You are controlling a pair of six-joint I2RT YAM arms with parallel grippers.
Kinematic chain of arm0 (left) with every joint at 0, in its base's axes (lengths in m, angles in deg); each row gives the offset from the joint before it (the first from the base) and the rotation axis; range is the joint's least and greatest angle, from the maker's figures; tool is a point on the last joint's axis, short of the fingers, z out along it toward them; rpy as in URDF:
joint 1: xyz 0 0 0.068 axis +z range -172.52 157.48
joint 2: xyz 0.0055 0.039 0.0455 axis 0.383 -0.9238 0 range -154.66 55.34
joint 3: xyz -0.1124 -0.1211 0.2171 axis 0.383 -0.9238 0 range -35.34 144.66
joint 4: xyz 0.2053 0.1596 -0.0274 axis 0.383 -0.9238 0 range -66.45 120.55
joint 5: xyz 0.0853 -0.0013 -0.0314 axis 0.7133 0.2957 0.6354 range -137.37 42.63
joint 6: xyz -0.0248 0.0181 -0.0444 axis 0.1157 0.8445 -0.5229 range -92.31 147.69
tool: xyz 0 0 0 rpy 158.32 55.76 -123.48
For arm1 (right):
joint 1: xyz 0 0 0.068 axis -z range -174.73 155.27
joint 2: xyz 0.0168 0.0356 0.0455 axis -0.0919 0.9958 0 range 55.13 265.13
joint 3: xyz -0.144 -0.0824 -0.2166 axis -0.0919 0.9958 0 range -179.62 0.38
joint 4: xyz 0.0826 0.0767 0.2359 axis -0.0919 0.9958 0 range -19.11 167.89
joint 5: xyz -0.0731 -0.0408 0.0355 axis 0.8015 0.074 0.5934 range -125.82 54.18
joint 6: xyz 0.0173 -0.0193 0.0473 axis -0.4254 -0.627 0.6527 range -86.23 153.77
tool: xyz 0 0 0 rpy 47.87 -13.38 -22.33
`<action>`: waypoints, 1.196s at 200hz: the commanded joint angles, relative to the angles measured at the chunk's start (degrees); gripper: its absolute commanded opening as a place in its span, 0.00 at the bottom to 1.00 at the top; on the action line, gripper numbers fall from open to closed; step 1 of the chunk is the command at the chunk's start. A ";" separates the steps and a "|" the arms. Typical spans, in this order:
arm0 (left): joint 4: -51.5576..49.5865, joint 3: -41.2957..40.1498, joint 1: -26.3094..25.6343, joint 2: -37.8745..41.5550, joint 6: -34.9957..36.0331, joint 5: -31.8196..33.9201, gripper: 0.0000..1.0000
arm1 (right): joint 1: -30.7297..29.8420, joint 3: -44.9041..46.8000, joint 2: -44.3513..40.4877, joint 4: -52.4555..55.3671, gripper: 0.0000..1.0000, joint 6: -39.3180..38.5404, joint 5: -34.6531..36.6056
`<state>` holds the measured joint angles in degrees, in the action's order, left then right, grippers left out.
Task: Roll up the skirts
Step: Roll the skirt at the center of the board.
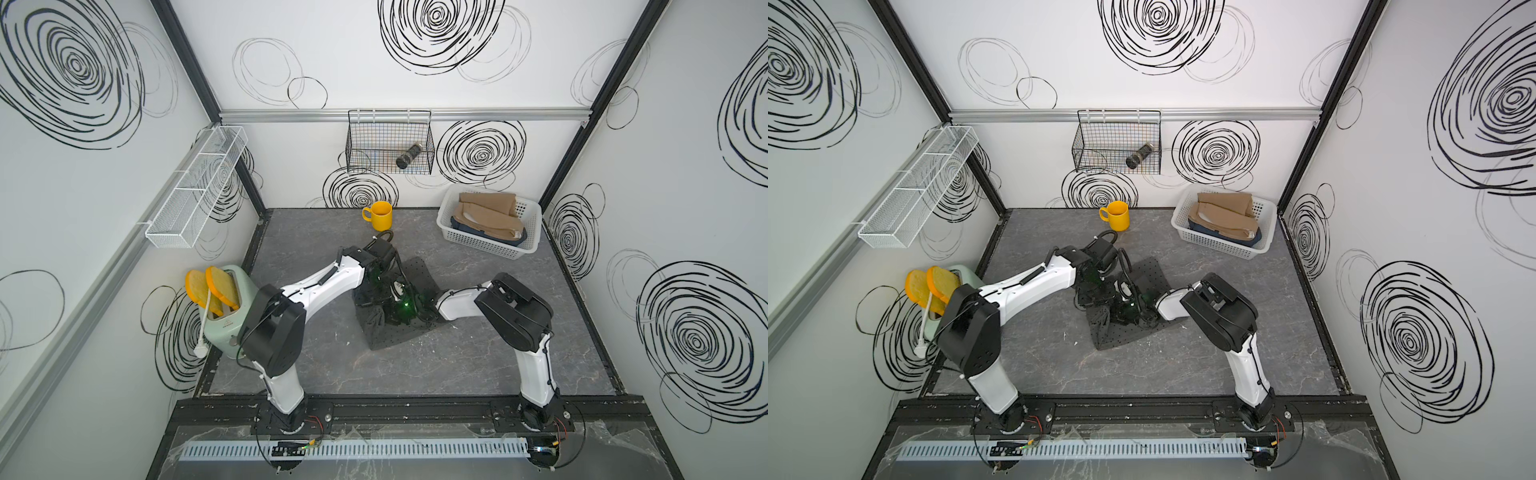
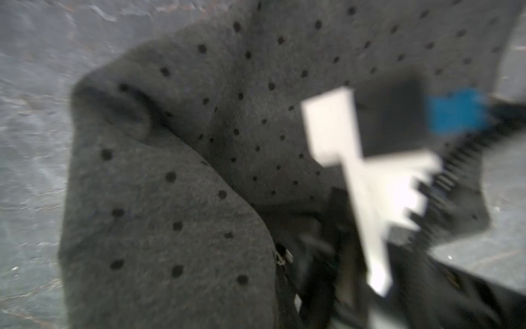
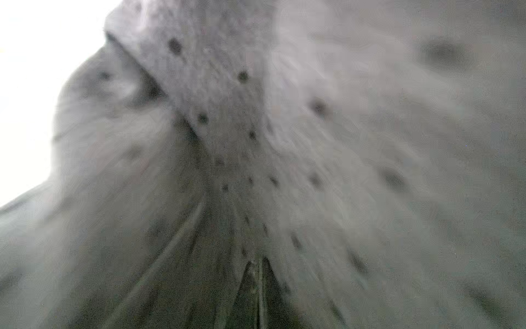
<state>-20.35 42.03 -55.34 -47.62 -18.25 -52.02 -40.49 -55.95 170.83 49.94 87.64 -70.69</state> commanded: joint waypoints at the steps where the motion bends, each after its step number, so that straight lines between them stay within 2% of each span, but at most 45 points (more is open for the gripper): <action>1: -0.06 2.32 -0.40 -3.65 -1.76 2.10 0.00 | 2.89 4.80 -4.77 -3.04 0.07 2.00 -1.19; 23: 0.54 3.68 -0.40 -6.92 -2.15 3.12 0.00 | 5.11 9.73 -9.06 -5.55 0.15 3.26 -1.28; 68: 3.07 5.10 -0.33 -12.86 -1.62 0.16 0.00 | 5.74 19.71 -22.75 -4.76 0.22 0.54 1.82; 85: 3.51 5.85 -0.40 -15.15 -1.32 -1.08 0.02 | 3.52 22.53 -27.45 -7.60 0.25 0.93 1.40; 88: 3.59 5.99 -0.40 -15.53 -1.22 -1.36 0.07 | 3.10 22.69 -27.99 -7.83 0.25 0.97 1.34; 102: 4.06 6.20 -0.49 -16.63 -0.81 -2.43 0.12 | 1.15 23.19 -29.57 -9.85 0.28 1.97 2.15; 141: 5.73 5.63 -0.23 -15.91 -0.11 -4.24 0.24 | -1.54 19.87 -23.64 -16.68 0.24 5.64 0.63; 159: 5.16 5.56 0.28 -15.70 1.06 -3.87 0.25 | -2.31 18.38 -21.61 -18.11 0.21 5.99 0.52; 175: 6.57 3.97 0.99 -14.91 2.35 -5.68 0.30 | -2.86 17.51 -20.60 -17.03 0.20 4.84 1.74; 192: 5.51 4.45 1.09 -14.74 3.91 -4.63 0.33 | -2.39 16.52 -17.90 -16.48 0.19 4.24 1.12; 239: 6.33 2.89 1.39 -13.38 7.31 -6.61 0.36 | -2.14 12.79 -11.10 -9.16 0.12 -0.79 0.81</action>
<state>-17.99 46.92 -54.46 -60.60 -13.90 -57.42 -42.32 -42.20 157.54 36.56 89.61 -69.49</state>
